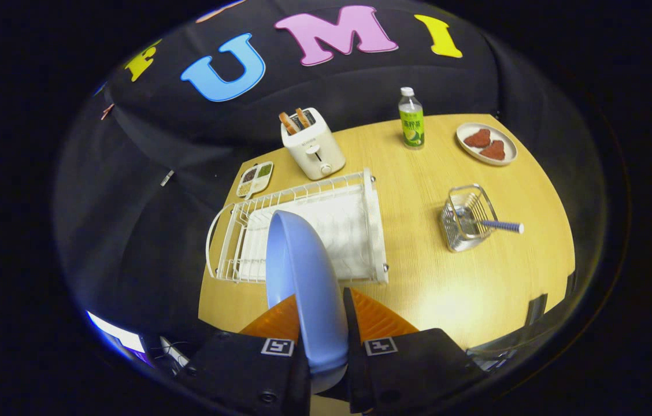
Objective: Take the plate from the dish rack, then take the spoon from the basket and place it into the plate.
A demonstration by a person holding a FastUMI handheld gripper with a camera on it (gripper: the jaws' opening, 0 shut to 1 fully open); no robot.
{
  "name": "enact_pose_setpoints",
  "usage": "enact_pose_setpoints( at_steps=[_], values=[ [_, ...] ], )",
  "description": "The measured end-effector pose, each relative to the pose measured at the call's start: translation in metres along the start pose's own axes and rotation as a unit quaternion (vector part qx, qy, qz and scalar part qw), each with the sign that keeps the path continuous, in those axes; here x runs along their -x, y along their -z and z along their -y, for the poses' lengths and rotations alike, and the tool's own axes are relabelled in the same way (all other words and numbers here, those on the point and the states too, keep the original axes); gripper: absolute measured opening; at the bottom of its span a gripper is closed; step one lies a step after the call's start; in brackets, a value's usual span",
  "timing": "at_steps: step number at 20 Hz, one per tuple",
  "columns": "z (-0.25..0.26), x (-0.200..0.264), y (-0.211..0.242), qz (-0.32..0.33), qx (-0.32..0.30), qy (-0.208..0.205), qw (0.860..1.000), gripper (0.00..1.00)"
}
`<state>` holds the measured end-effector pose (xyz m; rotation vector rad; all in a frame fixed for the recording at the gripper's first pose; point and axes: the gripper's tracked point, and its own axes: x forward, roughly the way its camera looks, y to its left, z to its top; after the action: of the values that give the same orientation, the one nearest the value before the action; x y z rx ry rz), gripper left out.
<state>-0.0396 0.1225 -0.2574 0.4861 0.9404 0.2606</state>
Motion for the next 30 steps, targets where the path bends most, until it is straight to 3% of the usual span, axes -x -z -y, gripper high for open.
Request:
enact_pose_setpoints(
  at_steps=[4, 8, 18, 24, 27, 30],
  values=[
    [0.036, -0.007, 0.072, -0.049, -0.079, -0.007, 0.996, 0.29],
    [0.062, -0.035, 0.106, -0.076, -0.106, 0.004, 0.991, 0.3],
    [0.076, -0.082, 0.122, -0.09, -0.114, 0.018, 0.989, 0.31],
    [0.091, -0.083, 0.114, -0.076, -0.113, 0.037, 0.99, 0.32],
    [0.097, -0.08, 0.107, -0.067, -0.121, 0.039, 0.99, 0.41],
    [0.099, -0.066, 0.101, -0.063, -0.117, 0.032, 0.991, 0.41]
  ],
)
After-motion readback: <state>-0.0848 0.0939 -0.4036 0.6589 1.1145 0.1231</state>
